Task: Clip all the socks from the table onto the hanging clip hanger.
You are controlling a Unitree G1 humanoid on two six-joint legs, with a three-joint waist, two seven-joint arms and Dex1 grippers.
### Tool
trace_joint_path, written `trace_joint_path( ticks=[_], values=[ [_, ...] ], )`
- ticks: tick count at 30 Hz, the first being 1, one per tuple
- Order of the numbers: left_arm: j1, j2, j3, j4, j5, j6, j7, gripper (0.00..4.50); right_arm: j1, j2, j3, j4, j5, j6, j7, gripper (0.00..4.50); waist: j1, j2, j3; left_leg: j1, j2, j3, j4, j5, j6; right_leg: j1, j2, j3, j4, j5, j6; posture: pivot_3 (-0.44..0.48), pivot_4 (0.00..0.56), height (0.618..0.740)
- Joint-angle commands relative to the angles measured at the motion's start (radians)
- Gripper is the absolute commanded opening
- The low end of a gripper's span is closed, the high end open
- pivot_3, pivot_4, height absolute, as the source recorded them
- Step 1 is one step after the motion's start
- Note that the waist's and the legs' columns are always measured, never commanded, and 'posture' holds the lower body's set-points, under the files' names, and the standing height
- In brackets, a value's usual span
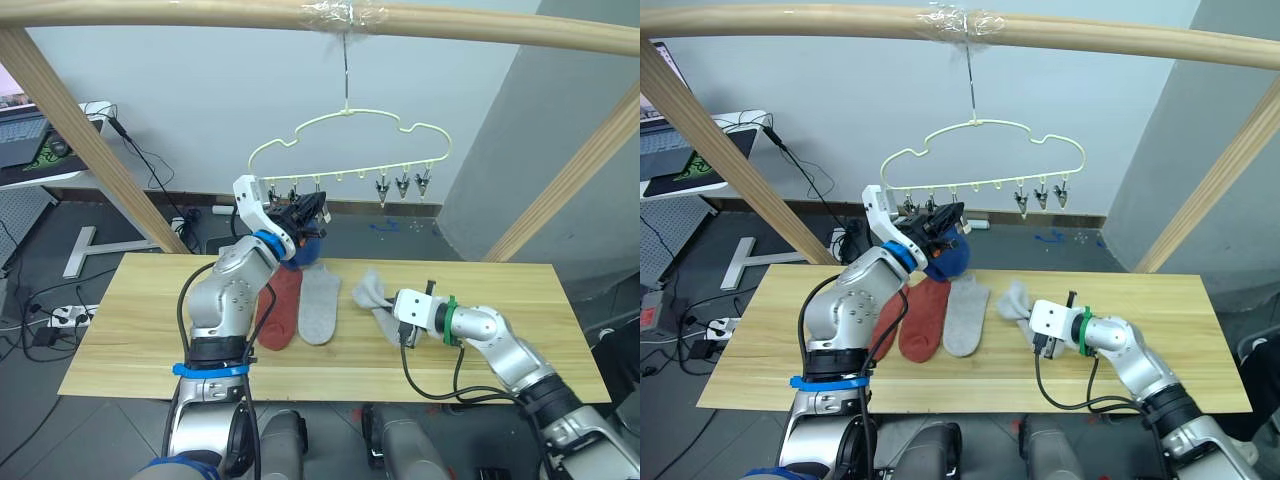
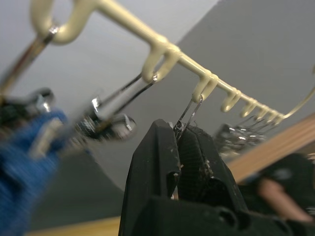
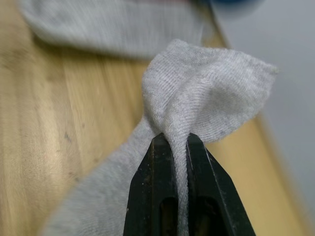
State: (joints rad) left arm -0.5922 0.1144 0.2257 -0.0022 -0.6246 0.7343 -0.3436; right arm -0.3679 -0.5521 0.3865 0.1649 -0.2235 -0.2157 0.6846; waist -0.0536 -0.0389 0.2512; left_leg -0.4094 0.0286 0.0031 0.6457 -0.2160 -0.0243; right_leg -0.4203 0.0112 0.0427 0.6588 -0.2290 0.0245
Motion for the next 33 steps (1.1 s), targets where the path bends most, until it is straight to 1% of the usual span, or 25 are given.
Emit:
trace_joint_path(
  ticks=[1,5,7,10,16,30,33],
  values=[
    [0.016,0.018,0.046,-0.021,-0.114,0.134,0.002,0.06,-0.023,0.016,-0.015,-0.085,0.000,-0.028,0.005,0.05,-0.003,0.000,0.000,0.000,0.000,0.000,0.000,0.000,0.000,0.000,0.001,0.000,0.000,0.000,0.000,-0.042,0.214,0.740],
    [-0.002,0.012,0.079,-0.027,-0.191,0.173,0.020,0.06,-0.051,0.037,-0.022,-0.106,0.004,-0.020,0.008,0.05,-0.002,0.000,0.000,0.001,0.000,0.000,0.000,0.000,0.000,0.000,0.001,0.000,0.001,0.000,0.000,-0.044,0.208,0.740],
    [-0.008,0.011,0.075,-0.035,-0.215,0.187,0.017,0.06,-0.074,0.051,-0.022,-0.117,0.010,-0.008,0.014,0.05,-0.002,0.000,0.000,0.001,0.000,0.000,0.000,0.000,0.000,0.000,0.001,0.000,0.001,0.000,0.000,-0.044,0.208,0.740],
    [0.004,0.018,0.052,-0.048,-0.213,0.190,0.015,0.06,-0.103,0.058,-0.031,-0.117,-0.004,-0.023,0.001,0.05,-0.002,0.000,0.000,0.000,0.000,-0.001,0.000,0.000,0.000,0.000,0.000,0.001,0.000,0.000,0.000,-0.044,0.210,0.740],
    [0.035,0.027,0.044,-0.069,-0.226,0.197,0.024,0.06,-0.113,0.066,-0.041,-0.132,0.000,-0.027,-0.007,0.05,0.000,0.000,0.000,0.000,0.001,0.000,-0.001,0.000,0.000,-0.001,-0.001,0.002,0.000,0.000,0.000,-0.043,0.212,0.740],
    [0.042,0.032,0.031,-0.072,-0.241,0.188,0.033,0.06,-0.151,0.075,-0.037,-0.130,-0.007,-0.036,-0.007,0.05,0.000,0.000,0.000,0.000,0.000,0.000,-0.001,0.000,0.000,-0.001,-0.001,0.002,0.000,0.000,0.000,-0.043,0.216,0.740],
    [0.047,0.037,0.023,-0.078,-0.229,0.174,0.030,0.06,-0.158,0.081,-0.038,-0.128,-0.007,-0.032,-0.010,0.05,0.000,0.000,0.000,0.000,0.000,0.000,-0.001,0.000,0.000,-0.001,-0.001,0.002,0.000,0.000,0.000,-0.042,0.217,0.740]
  ],
)
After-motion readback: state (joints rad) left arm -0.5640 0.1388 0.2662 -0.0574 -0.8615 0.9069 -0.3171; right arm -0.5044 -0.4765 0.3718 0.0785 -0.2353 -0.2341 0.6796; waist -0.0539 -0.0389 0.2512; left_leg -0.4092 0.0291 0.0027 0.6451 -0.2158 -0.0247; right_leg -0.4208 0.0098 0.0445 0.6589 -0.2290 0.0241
